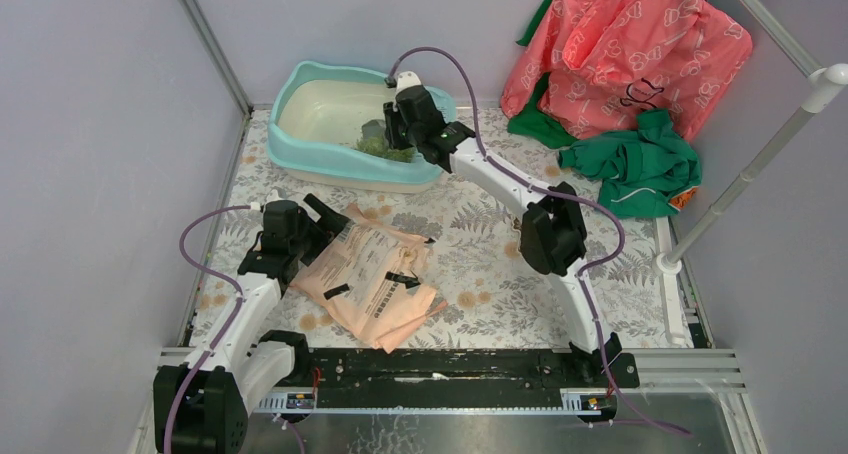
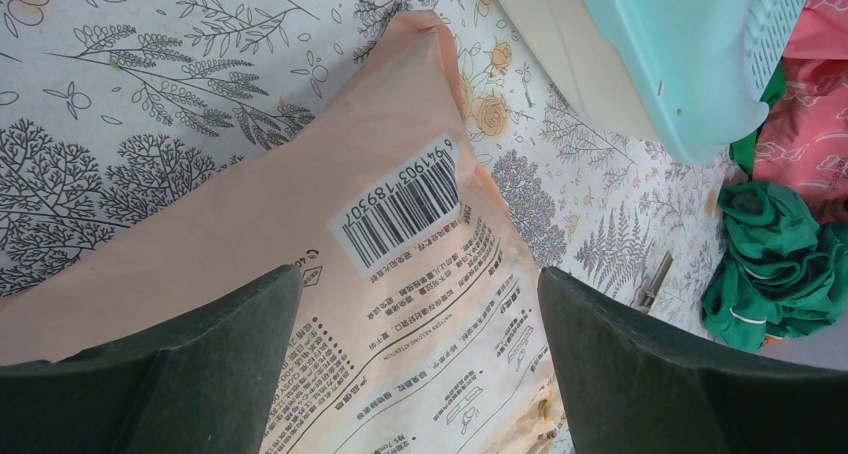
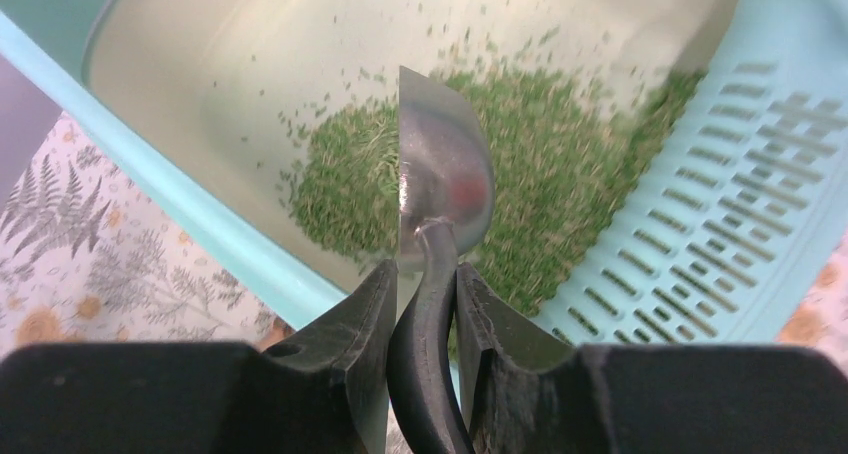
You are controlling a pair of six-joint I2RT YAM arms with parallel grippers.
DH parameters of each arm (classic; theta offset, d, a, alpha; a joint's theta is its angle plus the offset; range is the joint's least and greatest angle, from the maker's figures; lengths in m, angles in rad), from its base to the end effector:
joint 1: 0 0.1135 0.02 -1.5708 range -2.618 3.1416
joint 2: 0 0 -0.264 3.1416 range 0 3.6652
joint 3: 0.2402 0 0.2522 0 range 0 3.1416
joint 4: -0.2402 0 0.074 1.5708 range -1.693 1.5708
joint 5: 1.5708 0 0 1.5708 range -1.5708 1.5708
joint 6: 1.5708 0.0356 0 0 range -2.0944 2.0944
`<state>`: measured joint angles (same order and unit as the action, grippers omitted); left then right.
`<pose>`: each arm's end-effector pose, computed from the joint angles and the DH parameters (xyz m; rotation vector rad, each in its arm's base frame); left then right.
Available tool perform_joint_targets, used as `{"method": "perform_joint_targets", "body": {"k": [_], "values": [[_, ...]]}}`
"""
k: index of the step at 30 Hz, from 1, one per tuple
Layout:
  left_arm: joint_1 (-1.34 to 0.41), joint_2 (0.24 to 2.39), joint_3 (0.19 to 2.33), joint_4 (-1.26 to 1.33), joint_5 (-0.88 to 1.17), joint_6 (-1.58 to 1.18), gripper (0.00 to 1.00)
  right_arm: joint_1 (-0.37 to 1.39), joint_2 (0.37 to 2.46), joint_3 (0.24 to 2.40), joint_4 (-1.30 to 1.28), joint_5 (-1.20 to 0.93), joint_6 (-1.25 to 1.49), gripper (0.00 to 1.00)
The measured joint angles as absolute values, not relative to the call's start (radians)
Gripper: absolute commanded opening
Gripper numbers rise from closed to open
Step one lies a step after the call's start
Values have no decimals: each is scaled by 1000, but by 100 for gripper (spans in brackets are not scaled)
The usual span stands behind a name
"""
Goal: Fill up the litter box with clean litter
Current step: Pour the cat litter into the litter box, then place the spatula at the center of the board.
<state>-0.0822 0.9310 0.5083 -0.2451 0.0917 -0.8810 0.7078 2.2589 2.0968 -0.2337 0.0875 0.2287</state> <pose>0.1954 -0.0194 0.2117 -0.8506 2.1475 -0.6126 0.4124 0.3488 0.2949 -0.4182 1.9584 0.5234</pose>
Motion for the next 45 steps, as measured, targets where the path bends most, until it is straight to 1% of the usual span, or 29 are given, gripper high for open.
{"method": "perform_joint_targets", "body": {"k": [5, 9, 16, 22, 26, 30, 34, 36, 38, 42, 45], "values": [[-82, 931, 508, -245, 91, -880, 96, 763, 2257, 2158, -197, 240, 62, 0], [-82, 932, 508, -245, 91, -879, 96, 817, 2257, 2167, -135, 381, -94, 0], [-82, 934, 508, -245, 91, -878, 95, 860, 2222, 2017, 49, 549, -305, 0], [-82, 920, 509, -251, 91, -876, 95, 849, 2188, 1930, 126, 614, -376, 0], [-82, 882, 511, -273, 90, -875, 96, 838, 2069, 1808, 117, 601, -323, 0], [-82, 849, 516, -298, 90, -874, 96, 787, 1859, 1650, 91, 553, -197, 0], [-82, 831, 519, -308, 90, -871, 97, 613, 1580, 1472, 74, 451, 10, 0], [-82, 829, 522, -308, 91, -871, 99, 495, 1445, 1393, 55, 442, 91, 0], [-81, 831, 523, -308, 98, -872, 99, 418, 1354, 1340, 36, 445, 142, 0], [-77, 851, 525, -306, 145, -878, 99, 337, 1248, 1218, 28, 365, 234, 0], [-77, 868, 531, -306, 166, -878, 99, 252, 1258, 1133, 20, 245, 303, 0]]}}
